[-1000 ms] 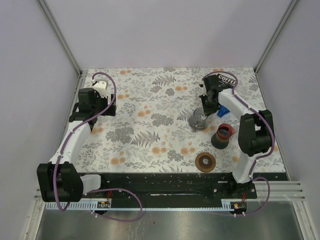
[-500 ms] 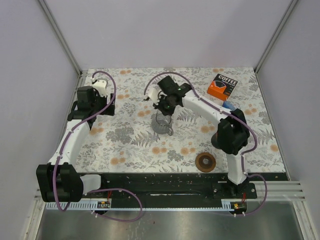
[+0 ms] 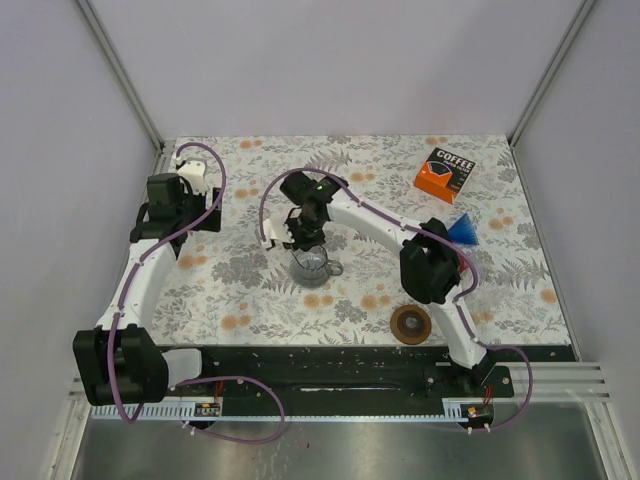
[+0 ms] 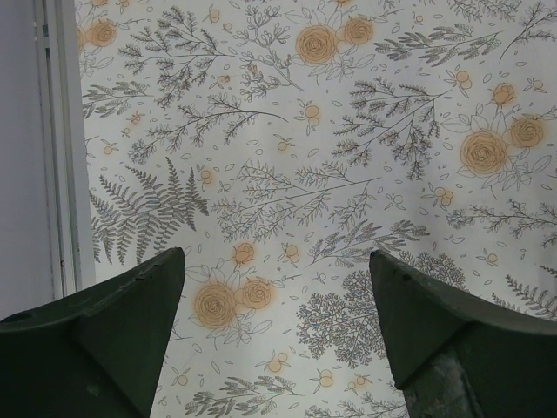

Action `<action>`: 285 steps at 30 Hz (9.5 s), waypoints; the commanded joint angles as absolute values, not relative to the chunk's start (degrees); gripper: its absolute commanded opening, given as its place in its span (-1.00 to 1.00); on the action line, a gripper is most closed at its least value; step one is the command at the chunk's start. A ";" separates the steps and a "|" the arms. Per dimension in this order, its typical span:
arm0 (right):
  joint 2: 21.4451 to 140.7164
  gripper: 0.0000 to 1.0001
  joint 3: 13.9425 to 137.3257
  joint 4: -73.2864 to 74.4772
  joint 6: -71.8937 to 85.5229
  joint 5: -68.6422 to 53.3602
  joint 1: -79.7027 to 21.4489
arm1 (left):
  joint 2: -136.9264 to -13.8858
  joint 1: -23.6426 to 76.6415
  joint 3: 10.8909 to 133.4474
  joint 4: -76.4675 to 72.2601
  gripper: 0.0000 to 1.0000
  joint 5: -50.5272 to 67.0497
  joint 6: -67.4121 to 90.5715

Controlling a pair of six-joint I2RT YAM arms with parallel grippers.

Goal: Place the coffee filter in the dripper

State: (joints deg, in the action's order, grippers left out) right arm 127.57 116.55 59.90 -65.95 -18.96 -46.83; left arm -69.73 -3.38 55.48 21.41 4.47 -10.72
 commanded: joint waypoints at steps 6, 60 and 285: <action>132.63 -0.82 121.73 60.74 -74.62 -17.06 -53.61 | -68.29 -3.87 55.37 20.65 0.82 3.51 -11.34; 67.15 0.22 39.56 42.56 49.58 13.54 -47.64 | -65.92 -4.04 57.92 28.21 0.83 9.75 -12.13; 116.45 -0.33 104.15 43.68 1.23 -8.79 -50.80 | -58.62 -1.67 56.34 40.34 0.97 25.84 -4.30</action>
State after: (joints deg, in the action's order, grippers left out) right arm 116.38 102.35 44.38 2.55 -8.54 -50.26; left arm -59.42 -1.45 55.72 43.07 23.79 -4.43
